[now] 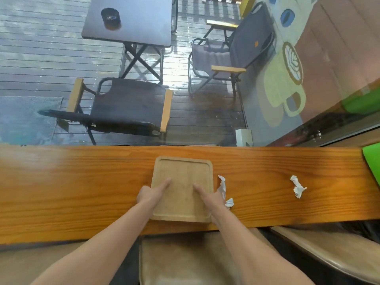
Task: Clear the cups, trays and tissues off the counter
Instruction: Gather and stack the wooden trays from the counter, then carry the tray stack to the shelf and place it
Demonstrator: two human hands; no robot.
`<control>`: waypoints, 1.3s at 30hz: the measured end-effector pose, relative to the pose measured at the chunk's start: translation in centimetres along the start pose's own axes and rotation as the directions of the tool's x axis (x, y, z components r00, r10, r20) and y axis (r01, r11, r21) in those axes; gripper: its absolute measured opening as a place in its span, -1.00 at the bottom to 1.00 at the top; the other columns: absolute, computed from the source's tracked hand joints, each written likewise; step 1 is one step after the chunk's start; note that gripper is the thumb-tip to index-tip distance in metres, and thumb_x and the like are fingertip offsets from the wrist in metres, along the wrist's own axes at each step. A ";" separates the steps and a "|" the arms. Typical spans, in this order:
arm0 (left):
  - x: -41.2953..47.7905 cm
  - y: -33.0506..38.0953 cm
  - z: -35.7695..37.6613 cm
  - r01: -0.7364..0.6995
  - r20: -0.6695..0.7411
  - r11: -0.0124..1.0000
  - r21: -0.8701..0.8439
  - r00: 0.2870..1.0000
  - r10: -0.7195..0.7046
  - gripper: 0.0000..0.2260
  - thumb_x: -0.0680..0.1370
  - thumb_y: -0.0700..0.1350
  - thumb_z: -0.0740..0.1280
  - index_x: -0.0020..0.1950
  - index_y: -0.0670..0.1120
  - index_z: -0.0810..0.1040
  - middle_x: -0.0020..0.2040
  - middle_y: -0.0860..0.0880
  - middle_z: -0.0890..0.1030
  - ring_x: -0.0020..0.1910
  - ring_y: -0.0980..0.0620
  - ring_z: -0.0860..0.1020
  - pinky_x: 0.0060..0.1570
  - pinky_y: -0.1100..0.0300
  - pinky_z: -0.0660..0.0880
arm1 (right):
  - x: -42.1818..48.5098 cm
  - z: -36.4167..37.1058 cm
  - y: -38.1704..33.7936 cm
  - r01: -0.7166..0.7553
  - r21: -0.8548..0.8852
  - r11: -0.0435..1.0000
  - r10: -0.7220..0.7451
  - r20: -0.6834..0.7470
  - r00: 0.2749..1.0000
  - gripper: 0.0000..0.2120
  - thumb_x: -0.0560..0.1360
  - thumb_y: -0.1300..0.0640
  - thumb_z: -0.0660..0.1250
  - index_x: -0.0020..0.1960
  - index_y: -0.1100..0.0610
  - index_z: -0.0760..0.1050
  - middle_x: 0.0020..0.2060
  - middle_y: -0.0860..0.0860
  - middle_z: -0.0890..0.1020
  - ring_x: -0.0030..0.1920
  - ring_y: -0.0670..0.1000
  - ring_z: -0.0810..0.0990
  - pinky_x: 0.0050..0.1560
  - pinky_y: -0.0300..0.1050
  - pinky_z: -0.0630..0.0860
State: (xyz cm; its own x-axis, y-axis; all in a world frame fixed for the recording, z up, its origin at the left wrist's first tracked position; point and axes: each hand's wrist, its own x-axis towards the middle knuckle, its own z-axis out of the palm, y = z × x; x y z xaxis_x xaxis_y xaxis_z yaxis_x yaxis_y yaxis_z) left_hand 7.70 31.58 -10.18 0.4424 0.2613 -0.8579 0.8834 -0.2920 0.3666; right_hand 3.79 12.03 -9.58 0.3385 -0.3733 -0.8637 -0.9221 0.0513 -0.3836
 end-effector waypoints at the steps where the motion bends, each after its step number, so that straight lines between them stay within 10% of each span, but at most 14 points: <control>1: 0.0 0.2 -0.2 0.007 0.060 1.000 -0.021 0.998 -0.006 -0.22 0.31 0.35 0.50 0.29 -0.18 0.47 0.16 -0.17 0.61 0.13 -0.21 0.58 0.20 -0.17 0.53 | 0.0 -0.1 0.2 -0.005 0.008 1.000 0.005 0.041 0.999 0.07 0.27 -0.35 0.53 0.56 0.16 0.20 0.39 0.10 0.49 0.38 0.18 0.46 0.39 0.17 0.43; 14: -9.3 3.0 1.2 -0.274 0.271 0.962 -0.013 0.925 0.267 -0.27 0.16 0.41 0.49 0.05 -0.11 0.51 -0.09 -0.09 0.69 -0.15 -0.08 0.67 -0.41 0.16 0.56 | -7.5 -8.7 1.4 0.253 0.113 0.961 -0.258 0.027 0.966 -0.14 0.27 -0.27 0.59 0.33 0.26 0.44 0.18 0.14 0.63 0.18 0.17 0.61 0.22 0.10 0.57; 26: -31.4 1.5 18.3 -0.676 0.453 0.734 0.064 0.675 0.582 -0.19 0.12 0.43 0.55 0.09 -0.16 0.61 -0.11 -0.08 0.67 -0.18 -0.09 0.66 -0.31 0.14 0.53 | -21.0 -31.8 15.7 0.522 0.273 0.808 -0.387 -0.422 0.820 -0.18 0.35 -0.26 0.54 0.36 0.29 0.47 0.21 0.20 0.63 0.22 0.21 0.60 0.28 0.15 0.53; 32: -41.9 -5.1 26.8 -0.769 0.615 0.624 0.135 0.559 0.556 0.02 0.13 0.47 0.50 0.36 -0.18 0.41 0.08 0.00 0.51 -0.21 -0.02 0.53 -0.36 0.14 0.45 | -25.6 -39.9 27.7 0.513 0.383 0.768 -0.248 -0.561 0.790 -0.30 0.38 -0.23 0.53 0.26 0.29 0.54 0.12 0.17 0.67 0.13 0.18 0.64 0.24 0.16 0.56; 39: -50.2 -11.6 36.0 -0.816 0.783 0.529 0.231 0.479 0.397 -0.18 0.29 0.39 0.48 0.31 -0.12 0.40 -0.03 -0.08 0.54 -0.11 -0.07 0.55 -0.02 0.01 0.48 | -28.9 -46.6 39.8 0.471 0.528 0.707 -0.065 -0.615 0.786 -0.26 0.33 -0.32 0.52 0.28 0.17 0.49 -0.01 0.05 0.63 -0.05 0.05 0.60 -0.23 -0.09 0.48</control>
State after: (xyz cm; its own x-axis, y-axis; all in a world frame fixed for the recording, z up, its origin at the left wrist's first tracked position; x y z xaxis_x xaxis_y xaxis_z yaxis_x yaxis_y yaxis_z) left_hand -30.32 -11.30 15.65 0.4412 -0.7110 -0.5475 0.0708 -0.5806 0.8111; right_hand -51.45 -18.34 15.31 0.2107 -0.8662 -0.4530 -0.3934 0.3491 -0.8505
